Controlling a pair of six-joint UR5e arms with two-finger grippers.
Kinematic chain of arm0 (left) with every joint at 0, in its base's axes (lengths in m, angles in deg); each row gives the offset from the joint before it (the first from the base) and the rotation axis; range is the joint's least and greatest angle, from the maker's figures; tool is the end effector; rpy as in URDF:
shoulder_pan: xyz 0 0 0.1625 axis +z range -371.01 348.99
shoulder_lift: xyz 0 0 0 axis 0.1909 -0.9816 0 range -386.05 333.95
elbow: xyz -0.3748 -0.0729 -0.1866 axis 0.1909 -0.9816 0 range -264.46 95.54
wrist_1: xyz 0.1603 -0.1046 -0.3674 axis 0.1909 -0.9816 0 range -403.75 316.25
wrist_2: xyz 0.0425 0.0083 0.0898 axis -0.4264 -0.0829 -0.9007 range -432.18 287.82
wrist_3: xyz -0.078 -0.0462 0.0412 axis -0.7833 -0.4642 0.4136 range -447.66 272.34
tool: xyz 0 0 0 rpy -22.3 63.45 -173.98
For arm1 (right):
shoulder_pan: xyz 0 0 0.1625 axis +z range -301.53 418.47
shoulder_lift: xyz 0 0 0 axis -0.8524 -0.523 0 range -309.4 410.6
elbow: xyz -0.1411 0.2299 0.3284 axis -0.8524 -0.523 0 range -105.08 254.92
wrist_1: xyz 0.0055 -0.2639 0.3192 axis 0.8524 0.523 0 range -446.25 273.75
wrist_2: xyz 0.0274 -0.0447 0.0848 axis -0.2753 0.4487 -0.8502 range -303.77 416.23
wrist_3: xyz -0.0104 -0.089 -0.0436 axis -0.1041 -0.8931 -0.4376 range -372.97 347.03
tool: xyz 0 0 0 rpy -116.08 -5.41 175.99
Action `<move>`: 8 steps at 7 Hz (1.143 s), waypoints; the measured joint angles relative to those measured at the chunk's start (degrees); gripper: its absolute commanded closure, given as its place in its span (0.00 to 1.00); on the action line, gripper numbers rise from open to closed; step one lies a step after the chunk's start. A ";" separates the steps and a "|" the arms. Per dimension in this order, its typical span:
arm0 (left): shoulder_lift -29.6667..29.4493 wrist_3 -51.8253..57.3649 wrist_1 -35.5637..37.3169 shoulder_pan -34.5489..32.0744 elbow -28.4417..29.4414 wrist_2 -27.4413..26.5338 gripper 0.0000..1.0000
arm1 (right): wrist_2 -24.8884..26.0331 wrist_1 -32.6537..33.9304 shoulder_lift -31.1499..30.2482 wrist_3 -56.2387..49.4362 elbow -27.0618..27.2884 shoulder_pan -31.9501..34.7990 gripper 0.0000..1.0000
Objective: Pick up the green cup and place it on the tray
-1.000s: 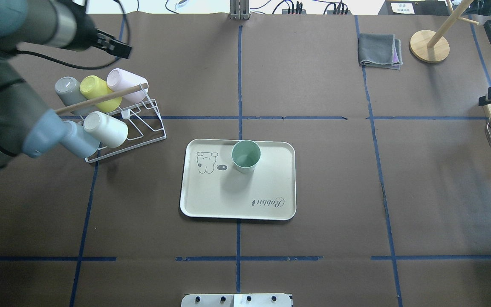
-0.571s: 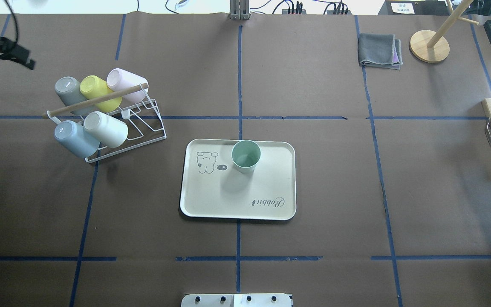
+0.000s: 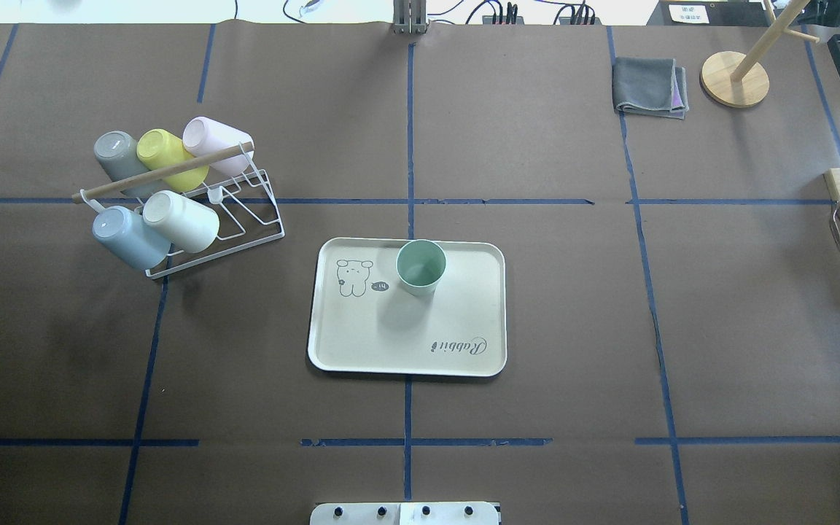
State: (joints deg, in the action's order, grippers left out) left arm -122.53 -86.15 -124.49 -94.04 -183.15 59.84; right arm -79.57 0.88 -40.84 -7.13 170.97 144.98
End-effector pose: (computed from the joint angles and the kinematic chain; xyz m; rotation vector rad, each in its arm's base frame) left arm -0.0014 -0.5375 0.5454 0.0638 0.7375 0.1790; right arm 0.0321 -0.4910 0.6116 0.0582 -0.8055 -0.0134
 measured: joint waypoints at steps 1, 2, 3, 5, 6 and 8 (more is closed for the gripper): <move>0.34 3.24 5.32 -0.97 -0.36 0.12 0.00 | 0.07 6.00 -0.10 -6.55 0.08 1.16 0.00; 0.60 4.63 9.30 -1.59 -0.87 0.23 0.00 | 0.38 11.08 -0.18 -11.45 0.22 2.19 0.00; 1.20 5.10 10.97 -2.08 -1.45 0.27 0.00 | 0.65 13.30 -0.25 -13.88 0.26 2.78 0.00; 2.68 5.25 11.77 -2.64 -2.02 0.32 0.00 | 0.83 14.37 0.20 -15.38 0.08 3.09 0.00; 3.17 5.26 11.41 -2.66 -1.29 0.33 0.00 | 0.80 14.39 0.35 -15.47 0.09 3.11 0.00; 4.45 5.45 9.11 -2.74 1.13 0.98 0.00 | 0.63 14.26 0.24 -15.53 0.35 3.13 0.00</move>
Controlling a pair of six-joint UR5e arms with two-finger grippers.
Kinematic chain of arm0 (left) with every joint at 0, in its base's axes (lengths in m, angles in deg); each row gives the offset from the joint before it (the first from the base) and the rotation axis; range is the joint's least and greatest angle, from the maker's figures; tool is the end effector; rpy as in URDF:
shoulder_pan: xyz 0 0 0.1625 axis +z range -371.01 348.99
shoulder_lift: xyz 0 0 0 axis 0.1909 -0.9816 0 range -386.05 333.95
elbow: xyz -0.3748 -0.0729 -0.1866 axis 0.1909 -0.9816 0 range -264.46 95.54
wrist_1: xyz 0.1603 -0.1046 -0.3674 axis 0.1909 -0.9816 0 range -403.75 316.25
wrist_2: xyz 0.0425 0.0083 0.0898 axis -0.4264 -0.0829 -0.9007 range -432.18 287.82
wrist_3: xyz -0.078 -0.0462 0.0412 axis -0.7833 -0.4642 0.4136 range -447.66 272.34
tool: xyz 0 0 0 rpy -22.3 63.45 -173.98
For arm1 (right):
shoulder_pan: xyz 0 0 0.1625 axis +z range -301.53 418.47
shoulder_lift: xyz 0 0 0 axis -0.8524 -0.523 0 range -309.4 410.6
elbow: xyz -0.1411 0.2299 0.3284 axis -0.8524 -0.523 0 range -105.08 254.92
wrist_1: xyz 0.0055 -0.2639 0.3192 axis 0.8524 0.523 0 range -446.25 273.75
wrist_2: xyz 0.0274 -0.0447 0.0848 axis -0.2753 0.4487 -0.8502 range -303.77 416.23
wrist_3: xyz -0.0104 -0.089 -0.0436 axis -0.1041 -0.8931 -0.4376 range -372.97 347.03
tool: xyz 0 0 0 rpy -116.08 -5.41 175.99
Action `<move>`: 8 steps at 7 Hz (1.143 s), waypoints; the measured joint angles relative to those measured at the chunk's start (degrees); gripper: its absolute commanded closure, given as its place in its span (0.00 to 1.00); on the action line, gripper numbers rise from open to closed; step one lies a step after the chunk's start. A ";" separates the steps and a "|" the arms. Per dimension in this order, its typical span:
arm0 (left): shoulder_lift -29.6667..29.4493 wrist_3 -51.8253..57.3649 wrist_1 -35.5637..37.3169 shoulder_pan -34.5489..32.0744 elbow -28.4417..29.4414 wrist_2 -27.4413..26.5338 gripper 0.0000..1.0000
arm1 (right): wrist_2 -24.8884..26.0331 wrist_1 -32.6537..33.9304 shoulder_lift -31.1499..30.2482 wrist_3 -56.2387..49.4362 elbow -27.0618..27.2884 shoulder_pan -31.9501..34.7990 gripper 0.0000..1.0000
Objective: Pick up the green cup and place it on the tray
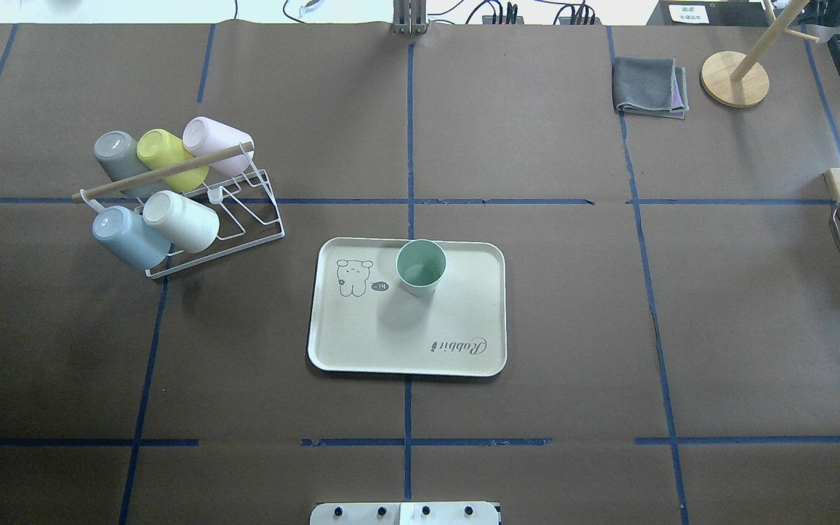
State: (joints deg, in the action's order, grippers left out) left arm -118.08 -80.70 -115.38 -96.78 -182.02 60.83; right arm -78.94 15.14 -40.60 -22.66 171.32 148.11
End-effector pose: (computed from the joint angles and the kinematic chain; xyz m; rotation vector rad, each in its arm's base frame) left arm -0.0291 -0.4928 0.6090 -0.1279 0.7528 0.1282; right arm 0.0598 -0.4736 0.6324 -0.0380 -0.7938 -0.1235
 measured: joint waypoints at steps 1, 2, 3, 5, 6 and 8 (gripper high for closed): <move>1.43 0.02 -0.59 -0.20 -0.13 1.70 0.00 | 0.01 -0.14 -0.05 -0.04 0.03 0.00 0.00; 3.09 0.03 -1.18 -0.66 -0.27 3.63 0.00 | 0.05 -0.19 0.07 -0.06 0.04 0.00 0.00; 4.28 -0.04 -1.79 -1.17 -0.48 4.56 0.00 | 0.07 -0.22 0.17 -0.06 0.06 0.00 0.00; 4.90 -0.24 -3.02 -1.60 -0.89 3.99 0.00 | 0.10 -0.21 0.06 0.15 0.02 0.00 0.00; 4.90 -0.37 -4.05 -1.64 -0.96 3.66 0.00 | 0.12 -0.19 -0.16 0.21 -0.01 0.00 0.00; 4.80 -0.49 -5.51 -1.67 -1.39 3.35 0.00 | 0.09 -0.22 -0.24 0.38 -0.16 0.00 0.00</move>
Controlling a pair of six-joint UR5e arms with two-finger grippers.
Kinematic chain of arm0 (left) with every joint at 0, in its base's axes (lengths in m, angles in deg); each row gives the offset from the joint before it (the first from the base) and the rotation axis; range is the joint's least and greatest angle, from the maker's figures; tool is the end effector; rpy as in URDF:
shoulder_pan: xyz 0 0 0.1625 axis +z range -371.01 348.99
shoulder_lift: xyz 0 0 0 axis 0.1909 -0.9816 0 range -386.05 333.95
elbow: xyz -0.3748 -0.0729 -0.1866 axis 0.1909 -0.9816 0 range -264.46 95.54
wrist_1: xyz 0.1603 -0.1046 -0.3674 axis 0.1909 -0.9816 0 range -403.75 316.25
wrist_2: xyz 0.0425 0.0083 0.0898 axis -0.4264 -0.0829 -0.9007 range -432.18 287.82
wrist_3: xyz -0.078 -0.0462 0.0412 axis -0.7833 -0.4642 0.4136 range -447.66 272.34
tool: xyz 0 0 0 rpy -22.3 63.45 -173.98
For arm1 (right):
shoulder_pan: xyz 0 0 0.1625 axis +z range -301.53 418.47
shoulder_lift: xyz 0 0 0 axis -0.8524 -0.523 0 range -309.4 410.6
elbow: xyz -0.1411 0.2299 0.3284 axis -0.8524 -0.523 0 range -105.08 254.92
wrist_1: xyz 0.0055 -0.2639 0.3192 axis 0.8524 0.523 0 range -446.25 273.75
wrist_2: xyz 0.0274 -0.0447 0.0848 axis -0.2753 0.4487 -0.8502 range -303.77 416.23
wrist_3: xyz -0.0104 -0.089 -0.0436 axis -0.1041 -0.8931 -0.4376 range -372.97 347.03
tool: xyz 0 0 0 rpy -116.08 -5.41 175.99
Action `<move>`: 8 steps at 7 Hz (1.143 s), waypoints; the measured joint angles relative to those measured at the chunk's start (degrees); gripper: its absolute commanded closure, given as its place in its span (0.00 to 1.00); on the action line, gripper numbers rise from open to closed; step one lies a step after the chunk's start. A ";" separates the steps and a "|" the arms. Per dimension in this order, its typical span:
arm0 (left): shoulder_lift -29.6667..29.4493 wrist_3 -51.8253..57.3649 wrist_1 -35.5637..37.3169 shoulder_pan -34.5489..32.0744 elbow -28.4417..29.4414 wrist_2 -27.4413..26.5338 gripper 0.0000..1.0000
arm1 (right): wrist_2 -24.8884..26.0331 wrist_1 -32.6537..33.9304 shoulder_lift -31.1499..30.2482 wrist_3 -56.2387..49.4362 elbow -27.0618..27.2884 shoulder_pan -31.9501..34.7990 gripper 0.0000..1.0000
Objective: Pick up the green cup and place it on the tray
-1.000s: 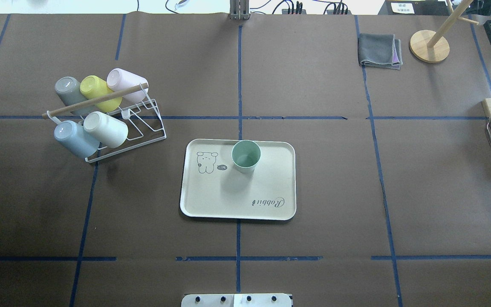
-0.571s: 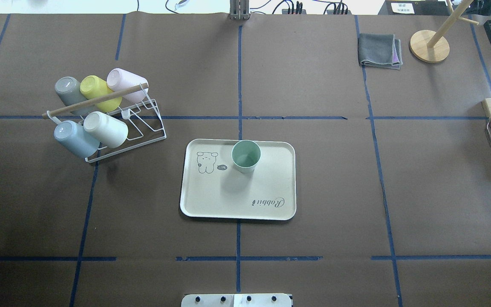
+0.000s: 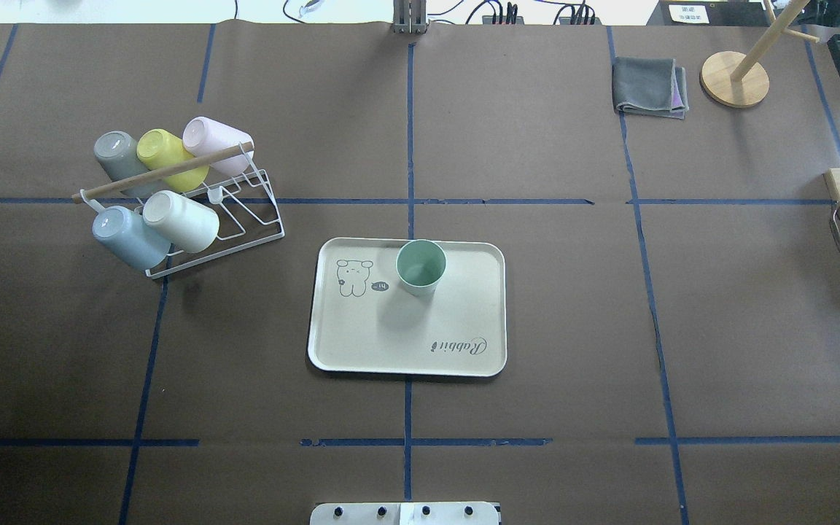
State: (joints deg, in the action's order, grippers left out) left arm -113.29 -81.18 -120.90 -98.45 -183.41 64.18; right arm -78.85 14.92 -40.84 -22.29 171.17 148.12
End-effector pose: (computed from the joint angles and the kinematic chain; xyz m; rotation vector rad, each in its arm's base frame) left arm -0.0406 -0.4629 0.6245 -0.0819 0.8117 0.1019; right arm 0.0600 -0.4718 0.6354 -0.0434 -0.7922 -0.1161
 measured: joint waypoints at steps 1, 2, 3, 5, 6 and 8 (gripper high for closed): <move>-0.02 0.03 0.01 0.01 -0.25 -0.09 0.00 | 0.00 -0.01 0.02 0.21 -0.05 0.00 0.00; -0.03 0.10 0.11 0.04 -0.43 -0.16 0.00 | -0.01 -0.01 -0.04 0.33 -0.14 0.00 0.00; -0.03 0.16 0.13 0.07 -0.47 -0.38 0.00 | 0.01 -0.01 -0.05 0.27 -0.15 0.00 0.00; -0.06 0.20 0.07 0.13 -0.31 -1.93 0.00 | 0.16 -0.01 0.03 0.17 0.34 0.00 0.00; -0.09 0.20 0.07 0.12 -0.27 -2.37 0.00 | 0.20 -0.01 0.02 0.24 0.42 0.02 0.00; -0.10 0.20 -0.09 0.16 0.38 -2.66 0.00 | 0.25 -0.01 0.03 0.41 0.45 0.07 0.00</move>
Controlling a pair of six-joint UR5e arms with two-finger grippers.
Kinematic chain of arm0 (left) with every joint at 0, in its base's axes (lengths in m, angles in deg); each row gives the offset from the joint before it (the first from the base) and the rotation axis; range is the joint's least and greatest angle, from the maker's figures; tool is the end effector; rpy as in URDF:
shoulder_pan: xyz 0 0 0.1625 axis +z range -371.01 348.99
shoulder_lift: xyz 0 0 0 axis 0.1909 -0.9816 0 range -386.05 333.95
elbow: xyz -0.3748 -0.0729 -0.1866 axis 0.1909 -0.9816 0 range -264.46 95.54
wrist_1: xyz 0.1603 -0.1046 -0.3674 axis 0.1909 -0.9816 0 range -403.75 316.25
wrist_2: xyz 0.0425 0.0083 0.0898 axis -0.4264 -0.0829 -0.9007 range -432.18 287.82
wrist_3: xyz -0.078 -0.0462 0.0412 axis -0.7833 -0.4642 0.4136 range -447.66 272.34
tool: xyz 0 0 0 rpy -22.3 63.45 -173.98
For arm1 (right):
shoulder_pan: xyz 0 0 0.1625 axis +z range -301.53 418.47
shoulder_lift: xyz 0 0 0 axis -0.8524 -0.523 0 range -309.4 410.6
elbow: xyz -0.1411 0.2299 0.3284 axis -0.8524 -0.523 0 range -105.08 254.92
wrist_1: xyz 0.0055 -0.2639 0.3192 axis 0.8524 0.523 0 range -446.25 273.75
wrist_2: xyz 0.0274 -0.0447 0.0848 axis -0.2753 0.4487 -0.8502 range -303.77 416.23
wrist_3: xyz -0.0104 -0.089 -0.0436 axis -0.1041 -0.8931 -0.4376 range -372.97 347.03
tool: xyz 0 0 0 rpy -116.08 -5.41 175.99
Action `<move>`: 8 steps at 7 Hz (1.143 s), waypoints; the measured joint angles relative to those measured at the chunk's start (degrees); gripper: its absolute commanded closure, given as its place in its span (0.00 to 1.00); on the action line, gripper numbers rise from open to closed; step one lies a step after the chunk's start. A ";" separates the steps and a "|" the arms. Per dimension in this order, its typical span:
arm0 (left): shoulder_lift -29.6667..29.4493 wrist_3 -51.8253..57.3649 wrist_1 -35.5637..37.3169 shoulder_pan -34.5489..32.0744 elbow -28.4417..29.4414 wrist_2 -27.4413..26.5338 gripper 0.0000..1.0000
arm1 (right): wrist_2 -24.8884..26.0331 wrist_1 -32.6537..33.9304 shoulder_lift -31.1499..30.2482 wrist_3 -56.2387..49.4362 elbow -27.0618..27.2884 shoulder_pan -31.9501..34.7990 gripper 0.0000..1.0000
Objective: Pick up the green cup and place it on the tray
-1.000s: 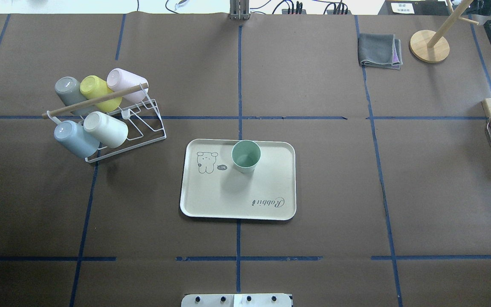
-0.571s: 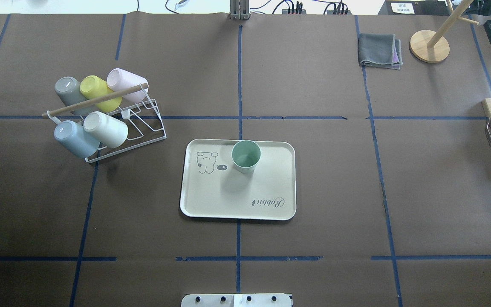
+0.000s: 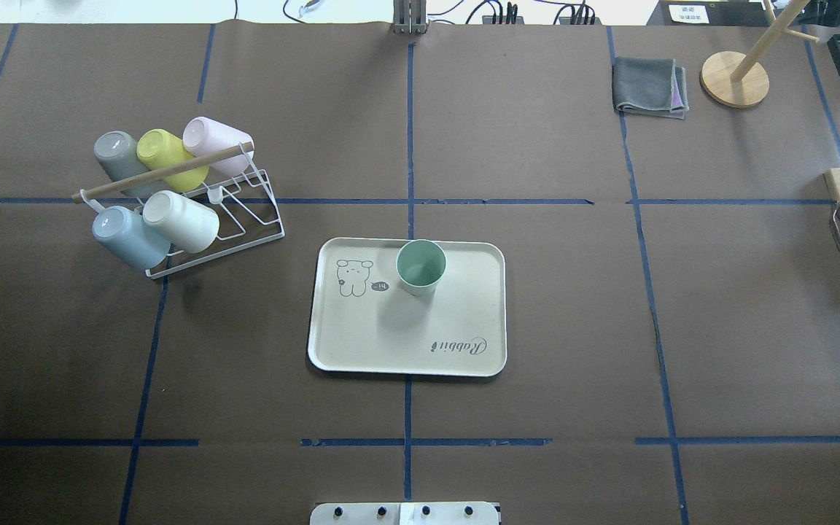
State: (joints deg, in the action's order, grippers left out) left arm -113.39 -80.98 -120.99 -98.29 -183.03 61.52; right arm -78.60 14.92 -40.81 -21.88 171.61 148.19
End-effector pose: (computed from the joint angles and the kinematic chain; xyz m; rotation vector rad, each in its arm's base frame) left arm -0.0425 -0.4634 0.6299 -0.0871 0.7655 0.1103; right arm 0.0608 -0.4723 0.6317 -0.0384 -0.7872 -0.1118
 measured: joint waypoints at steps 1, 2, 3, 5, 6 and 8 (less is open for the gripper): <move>0.03 0.03 -0.14 0.00 0.25 -0.34 0.00 | 0.01 -0.03 0.04 0.04 -0.03 0.01 0.00; 0.05 0.10 -0.25 0.01 0.52 -0.99 0.00 | 0.01 -0.06 0.10 0.06 -0.07 0.02 0.00; -0.04 0.22 -0.37 0.04 0.73 -1.59 0.00 | 0.01 -0.08 0.17 0.09 -0.15 0.01 0.00; -0.52 0.26 -0.45 0.08 1.04 -1.58 0.00 | -0.03 -0.07 0.31 0.13 -0.25 0.01 0.00; -0.65 0.21 -0.40 0.08 1.37 -1.40 0.00 | -0.03 -0.05 0.34 0.17 -0.31 -0.01 0.00; -0.66 -0.08 -0.39 0.07 2.23 -1.34 0.00 | -0.07 -0.03 0.38 0.20 -0.36 0.00 0.00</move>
State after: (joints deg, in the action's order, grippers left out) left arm -114.05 -81.06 -121.38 -98.22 -180.80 60.18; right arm -78.67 14.89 -40.43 -21.68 171.25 148.19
